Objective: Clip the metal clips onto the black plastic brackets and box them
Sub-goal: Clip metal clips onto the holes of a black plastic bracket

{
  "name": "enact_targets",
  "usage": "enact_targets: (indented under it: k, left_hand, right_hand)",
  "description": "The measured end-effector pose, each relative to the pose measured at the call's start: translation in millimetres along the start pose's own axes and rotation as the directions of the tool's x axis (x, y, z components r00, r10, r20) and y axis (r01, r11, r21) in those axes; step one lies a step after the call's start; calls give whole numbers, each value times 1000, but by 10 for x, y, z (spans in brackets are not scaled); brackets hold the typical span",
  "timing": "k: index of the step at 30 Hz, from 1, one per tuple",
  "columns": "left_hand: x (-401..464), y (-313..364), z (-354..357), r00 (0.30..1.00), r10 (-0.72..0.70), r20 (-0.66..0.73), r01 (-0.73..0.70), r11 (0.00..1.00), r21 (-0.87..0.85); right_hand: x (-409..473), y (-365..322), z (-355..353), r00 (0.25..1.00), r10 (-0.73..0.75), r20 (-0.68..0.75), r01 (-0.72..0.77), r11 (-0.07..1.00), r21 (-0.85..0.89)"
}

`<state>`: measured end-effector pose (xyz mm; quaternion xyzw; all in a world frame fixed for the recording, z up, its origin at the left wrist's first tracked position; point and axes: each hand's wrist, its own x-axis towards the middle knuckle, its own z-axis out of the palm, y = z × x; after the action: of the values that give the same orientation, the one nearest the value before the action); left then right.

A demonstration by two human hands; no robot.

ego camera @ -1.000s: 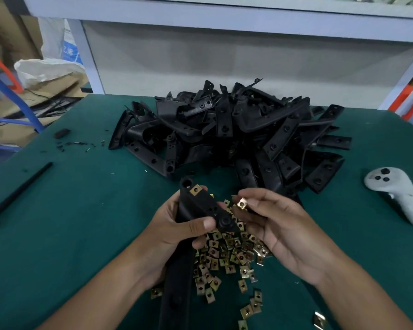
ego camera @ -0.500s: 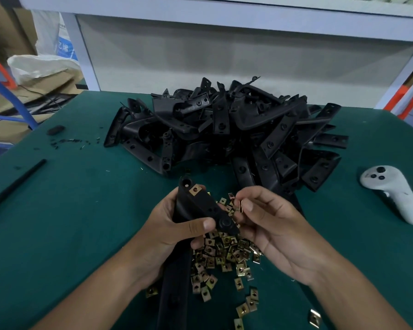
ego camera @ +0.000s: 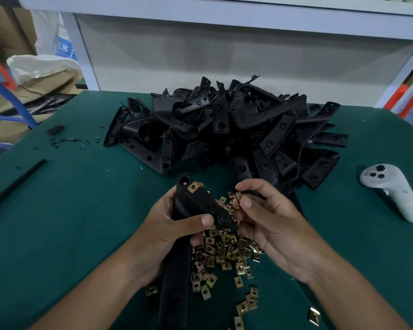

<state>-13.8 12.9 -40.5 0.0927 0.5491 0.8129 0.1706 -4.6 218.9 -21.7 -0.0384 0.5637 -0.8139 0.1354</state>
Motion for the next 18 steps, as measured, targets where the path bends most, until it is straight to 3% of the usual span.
enact_targets:
  k: [9,18]
  left_hand:
    - [2,-4,-10,999,-9,-34,10,999,52]
    - [-18,-27,8,1000,-10,15,8,994,105]
  right_hand:
    - [0,47,1,999,-7,-54,-2,986,-164]
    - [10,53,-15,998,-38,-42,28,974,-223]
